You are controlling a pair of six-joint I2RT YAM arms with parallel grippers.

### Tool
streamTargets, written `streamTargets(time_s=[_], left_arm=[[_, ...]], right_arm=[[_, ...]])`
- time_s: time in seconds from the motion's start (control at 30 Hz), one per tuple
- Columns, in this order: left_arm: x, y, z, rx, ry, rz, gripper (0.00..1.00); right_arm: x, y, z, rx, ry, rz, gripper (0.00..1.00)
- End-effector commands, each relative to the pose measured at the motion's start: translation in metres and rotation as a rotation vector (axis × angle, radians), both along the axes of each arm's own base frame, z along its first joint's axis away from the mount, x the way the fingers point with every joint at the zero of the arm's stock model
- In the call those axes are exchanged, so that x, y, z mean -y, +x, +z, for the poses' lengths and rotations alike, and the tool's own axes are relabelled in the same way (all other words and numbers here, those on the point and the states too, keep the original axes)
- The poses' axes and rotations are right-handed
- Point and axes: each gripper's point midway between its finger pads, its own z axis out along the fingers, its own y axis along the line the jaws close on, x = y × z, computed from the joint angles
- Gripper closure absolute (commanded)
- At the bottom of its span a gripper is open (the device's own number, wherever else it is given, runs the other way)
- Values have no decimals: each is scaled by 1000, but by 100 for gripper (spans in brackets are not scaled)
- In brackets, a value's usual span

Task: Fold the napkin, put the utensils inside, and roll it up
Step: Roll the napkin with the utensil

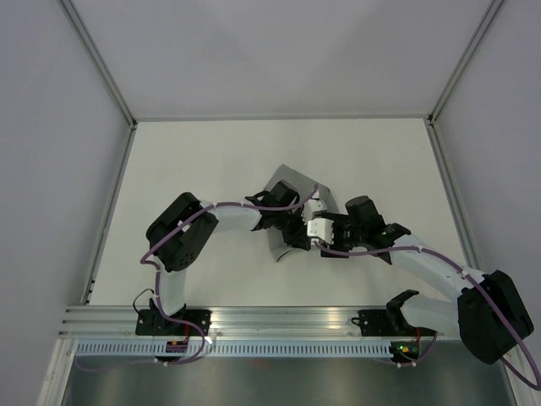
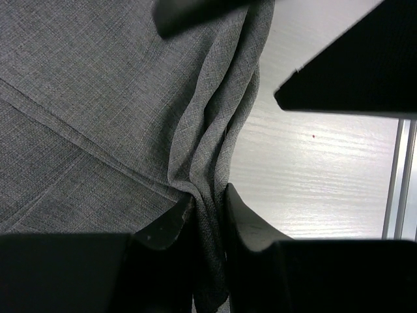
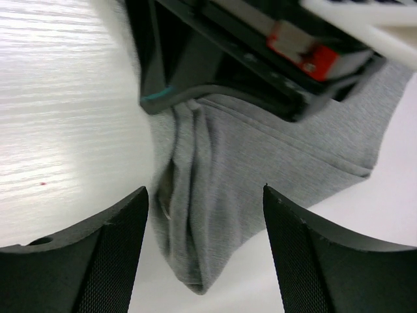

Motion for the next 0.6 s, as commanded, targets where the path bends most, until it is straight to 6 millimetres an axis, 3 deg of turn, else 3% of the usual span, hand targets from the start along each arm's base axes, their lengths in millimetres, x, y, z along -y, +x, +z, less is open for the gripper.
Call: streamTargets(time_s=[0.0,0.17,0.57], left_arm=[[0,-7,-17,-19,47,-21,98],[-2,-7,-19,-40,47,-25,98],[-8,-8,-21,-64,60,-39,98]], right_arm=[[-7,-20,-1,-39,11,68,23],[-7,-31,2,-82,17,89,24],[-19,-23,-11,-44,-30,89,23]])
